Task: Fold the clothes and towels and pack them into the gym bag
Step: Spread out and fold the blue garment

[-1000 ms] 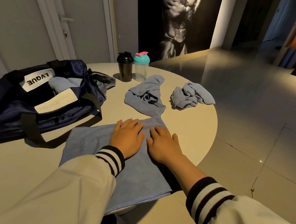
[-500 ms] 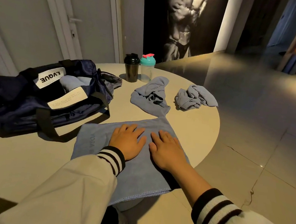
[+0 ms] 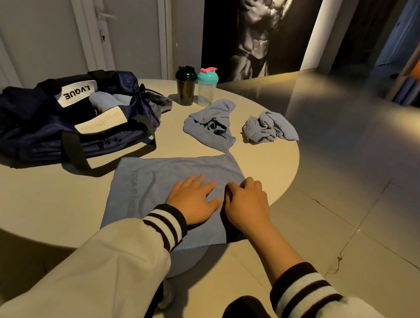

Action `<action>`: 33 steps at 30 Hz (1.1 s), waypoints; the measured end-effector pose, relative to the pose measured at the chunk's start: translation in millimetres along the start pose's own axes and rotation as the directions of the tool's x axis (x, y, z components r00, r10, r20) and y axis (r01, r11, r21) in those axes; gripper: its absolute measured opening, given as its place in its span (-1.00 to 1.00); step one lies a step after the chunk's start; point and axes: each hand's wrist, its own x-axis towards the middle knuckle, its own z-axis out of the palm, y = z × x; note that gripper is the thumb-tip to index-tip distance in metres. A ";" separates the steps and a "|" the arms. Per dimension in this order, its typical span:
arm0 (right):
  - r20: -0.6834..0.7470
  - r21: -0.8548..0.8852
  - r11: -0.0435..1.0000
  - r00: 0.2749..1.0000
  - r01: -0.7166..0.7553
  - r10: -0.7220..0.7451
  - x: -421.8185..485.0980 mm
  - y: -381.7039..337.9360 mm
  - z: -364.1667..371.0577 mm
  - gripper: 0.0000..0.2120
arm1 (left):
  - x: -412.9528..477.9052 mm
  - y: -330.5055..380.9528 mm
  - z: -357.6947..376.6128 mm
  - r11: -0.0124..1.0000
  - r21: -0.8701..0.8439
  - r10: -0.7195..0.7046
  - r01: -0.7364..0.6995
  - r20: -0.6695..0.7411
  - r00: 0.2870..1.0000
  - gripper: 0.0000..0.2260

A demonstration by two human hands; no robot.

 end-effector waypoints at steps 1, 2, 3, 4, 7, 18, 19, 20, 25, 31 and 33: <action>0.011 0.004 1.000 1.000 0.006 -0.006 -6.5 3.1 -0.3 -0.68 | -4.2 -2.4 3.0 1.000 -0.003 -0.001 0.001 -0.005 1.000 -0.42; 0.026 0.026 1.000 1.000 0.007 -0.008 -12.1 6.8 -0.1 -0.66 | -8.1 -5.3 4.5 1.000 0.000 0.002 -0.002 -0.016 1.000 -0.41; 0.045 0.063 0.998 0.999 0.001 -0.004 -16.6 11.0 0.2 -0.65 | -10.1 -8.7 5.0 1.000 0.004 0.006 -0.005 -0.027 1.000 -0.42; 0.069 0.104 0.994 0.998 -0.008 0.001 -20.0 15.1 0.4 -0.64 | -11.4 -11.4 3.7 1.000 0.013 0.002 -0.001 -0.032 0.999 -0.42; 0.134 0.185 0.983 0.991 -0.001 -0.024 -27.8 23.4 0.7 -0.63 | -13.7 -14.4 -3.5 0.996 0.054 -0.064 0.066 -0.038 0.997 -0.41; 0.063 0.393 0.891 0.974 -0.227 0.220 -55.4 25.1 7.2 -0.59 | -48.4 38.3 21.3 0.997 0.080 0.020 -0.016 -0.043 0.999 -0.44; 0.099 0.447 0.861 0.970 -0.242 0.221 -55.2 25.9 7.3 -0.59 | -48.0 37.9 20.2 0.997 0.080 0.025 -0.021 -0.043 0.999 -0.44; 0.113 0.496 0.833 0.970 -0.245 0.217 -53.8 26.7 8.2 -0.59 | -46.6 37.6 19.1 0.996 0.081 0.031 -0.028 -0.038 0.999 -0.44; -0.040 0.626 0.767 0.977 -0.140 0.211 -35.9 30.7 5.0 -0.72 | -32.9 31.3 10.0 0.994 0.108 0.033 -0.033 0.000 0.999 -0.44; 0.041 0.549 0.809 0.974 -0.210 0.225 -30.8 27.0 9.3 -0.68 | -33.2 32.9 11.4 0.994 0.102 0.051 -0.041 -0.095 0.994 -0.46; 0.048 0.450 0.863 0.972 -0.228 0.231 -37.4 29.0 11.0 -0.66 | -40.2 35.0 15.2 0.992 0.121 0.058 -0.044 -0.115 0.992 -0.47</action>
